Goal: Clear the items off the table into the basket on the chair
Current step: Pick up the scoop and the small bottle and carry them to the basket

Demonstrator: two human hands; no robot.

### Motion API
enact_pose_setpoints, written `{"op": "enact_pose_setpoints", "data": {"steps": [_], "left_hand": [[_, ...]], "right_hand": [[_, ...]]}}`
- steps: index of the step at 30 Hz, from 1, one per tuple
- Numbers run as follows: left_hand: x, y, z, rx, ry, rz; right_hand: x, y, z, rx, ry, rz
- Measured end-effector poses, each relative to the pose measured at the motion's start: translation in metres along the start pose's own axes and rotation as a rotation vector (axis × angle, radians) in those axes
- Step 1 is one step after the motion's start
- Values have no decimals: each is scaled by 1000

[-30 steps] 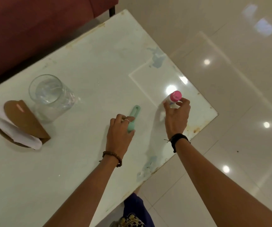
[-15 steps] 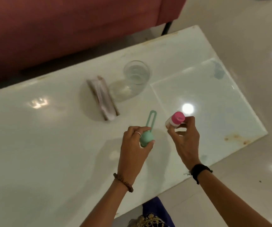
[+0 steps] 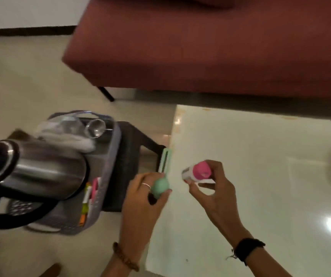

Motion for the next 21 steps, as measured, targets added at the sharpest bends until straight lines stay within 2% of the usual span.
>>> {"op": "enact_pose_setpoints", "data": {"steps": [4,8,11,15,19,21], "left_hand": [[82,36,-60,-137,180,-101],[141,56,-68,-8,236,-271],[167,66,-57,75,297,-361],[180,77,-34,182,511,-374],[186,83,-19,145,639,-355],[187,85,-16,143,677,-358]], "right_hand": [[38,49,107,213,-66,-82],[52,88,183,335,-136,-172],[42,109,221,365,-419,-264],[24,124,253,405,-887,-316],[22,128,266,346,-1094,-354],[26,130,272,368,-1163,-366]]}}
Point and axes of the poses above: each hand's wrist, its own y-axis towards the middle knuckle, its own z-axis out of the palm, x = y × z, the point moved 2 cm from there along y, towards the middle knuckle, and after that the axes turned 7 degrees about y, right-handed, at the moved point
